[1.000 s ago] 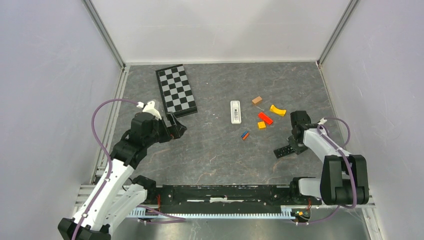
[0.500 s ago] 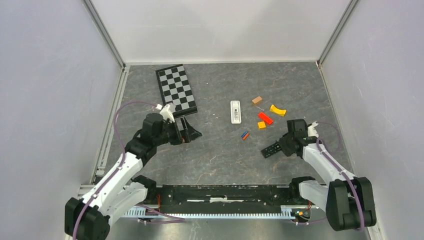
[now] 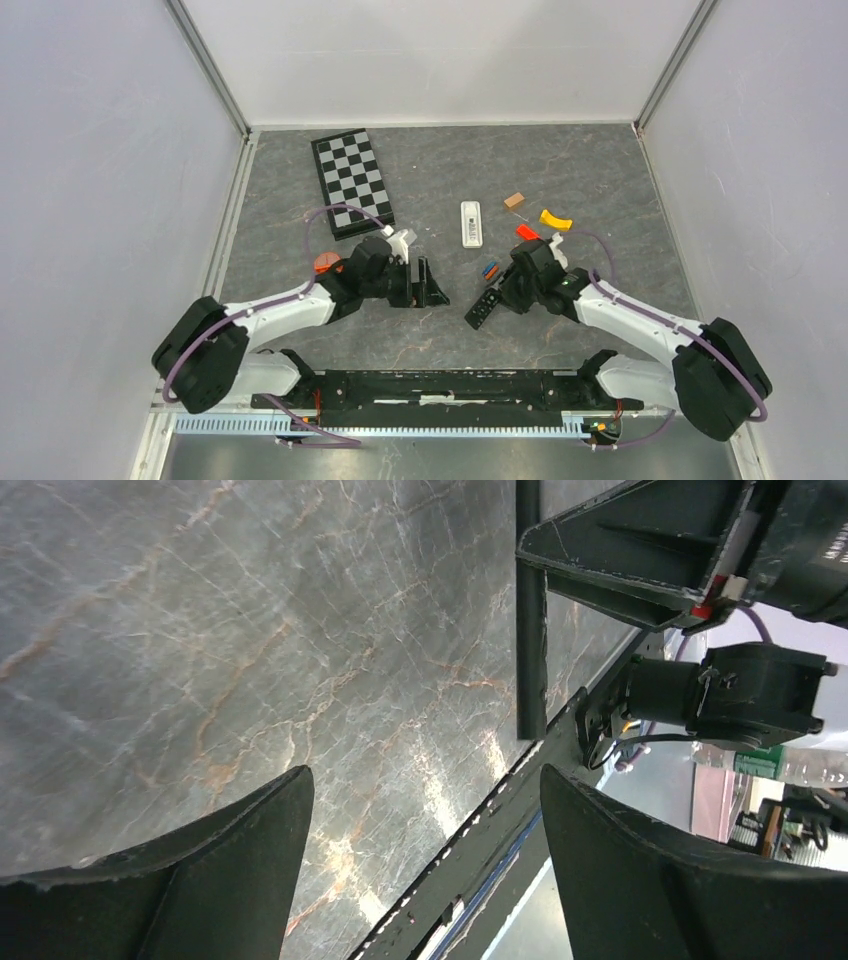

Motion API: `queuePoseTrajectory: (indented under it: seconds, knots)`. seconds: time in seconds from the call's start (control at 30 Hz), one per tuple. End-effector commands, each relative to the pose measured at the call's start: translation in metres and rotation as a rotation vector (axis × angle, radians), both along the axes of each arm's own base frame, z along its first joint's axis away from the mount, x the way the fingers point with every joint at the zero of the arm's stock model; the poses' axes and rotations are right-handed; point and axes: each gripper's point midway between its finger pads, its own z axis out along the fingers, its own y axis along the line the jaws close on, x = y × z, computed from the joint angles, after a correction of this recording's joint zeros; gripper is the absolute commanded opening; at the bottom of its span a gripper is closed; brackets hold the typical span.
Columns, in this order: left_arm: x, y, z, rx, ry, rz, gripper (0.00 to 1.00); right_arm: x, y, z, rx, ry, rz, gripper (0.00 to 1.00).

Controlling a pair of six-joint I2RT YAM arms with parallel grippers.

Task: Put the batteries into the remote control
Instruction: Pick up the remote control from the center of the board.

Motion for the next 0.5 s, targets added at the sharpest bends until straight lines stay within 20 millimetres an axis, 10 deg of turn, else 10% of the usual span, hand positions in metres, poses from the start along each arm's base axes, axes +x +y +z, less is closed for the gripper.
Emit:
queuePoseTrajectory:
  seconds: [0.0, 0.47]
  knots:
    - [0.010, -0.031, 0.023, -0.114, -0.032, -0.005, 0.87, 0.021, 0.045, 0.036, 0.119, -0.091, 0.029, 0.16]
    - [-0.006, -0.052, 0.008, -0.172, 0.088, -0.059, 0.53, 0.029, 0.095, 0.052, 0.184, -0.142, 0.167, 0.16]
